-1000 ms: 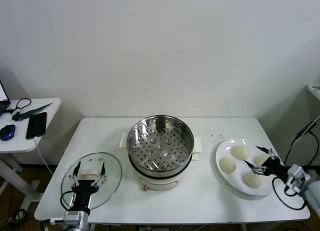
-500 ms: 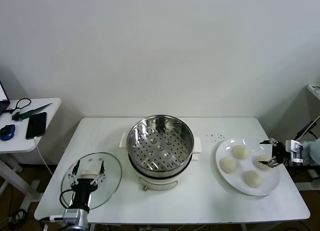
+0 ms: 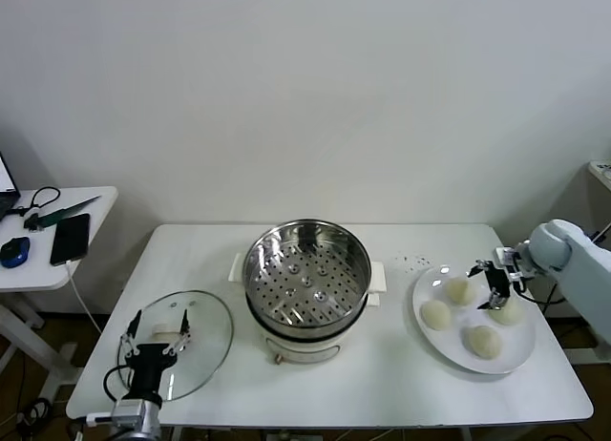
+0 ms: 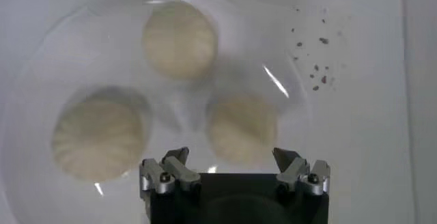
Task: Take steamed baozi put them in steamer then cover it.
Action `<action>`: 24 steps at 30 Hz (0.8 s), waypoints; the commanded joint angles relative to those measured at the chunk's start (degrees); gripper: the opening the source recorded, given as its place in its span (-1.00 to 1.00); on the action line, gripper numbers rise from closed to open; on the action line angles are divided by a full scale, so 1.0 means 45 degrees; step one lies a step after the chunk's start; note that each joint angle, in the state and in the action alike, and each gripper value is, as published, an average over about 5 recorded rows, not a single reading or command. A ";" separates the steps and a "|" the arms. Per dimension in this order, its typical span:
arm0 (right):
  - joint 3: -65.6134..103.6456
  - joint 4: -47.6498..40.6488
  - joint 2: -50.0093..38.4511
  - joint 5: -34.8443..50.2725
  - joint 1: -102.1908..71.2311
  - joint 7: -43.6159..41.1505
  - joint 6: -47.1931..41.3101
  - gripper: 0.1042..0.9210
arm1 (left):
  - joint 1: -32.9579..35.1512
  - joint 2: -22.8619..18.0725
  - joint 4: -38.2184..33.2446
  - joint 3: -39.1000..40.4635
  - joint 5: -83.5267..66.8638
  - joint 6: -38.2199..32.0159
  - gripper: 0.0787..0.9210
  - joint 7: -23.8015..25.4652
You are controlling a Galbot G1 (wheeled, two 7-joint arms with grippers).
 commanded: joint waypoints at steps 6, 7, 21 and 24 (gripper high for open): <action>-0.1344 -0.1907 0.1512 -0.0549 0.1083 -0.0187 0.0196 0.76 | 0.0052 -0.0054 0.0200 -0.0100 -0.0005 -0.0009 0.77 -0.0036; -0.1316 -0.1935 0.1540 -0.0561 0.1030 -0.0183 0.0197 0.76 | 0.0049 -0.0057 0.0222 -0.0100 -0.0004 -0.0009 0.77 -0.0036; -0.1421 -0.1846 0.1626 -0.0549 0.0990 -0.0445 0.0188 0.68 | 0.0054 -0.0029 0.0286 -0.0166 0.0009 -0.0029 0.77 -0.0024; -0.1443 -0.1758 0.1553 -0.0536 0.1028 -0.0500 0.0190 0.54 | 0.0094 -0.0027 0.0293 -0.0195 0.0003 -0.0059 0.77 -0.0027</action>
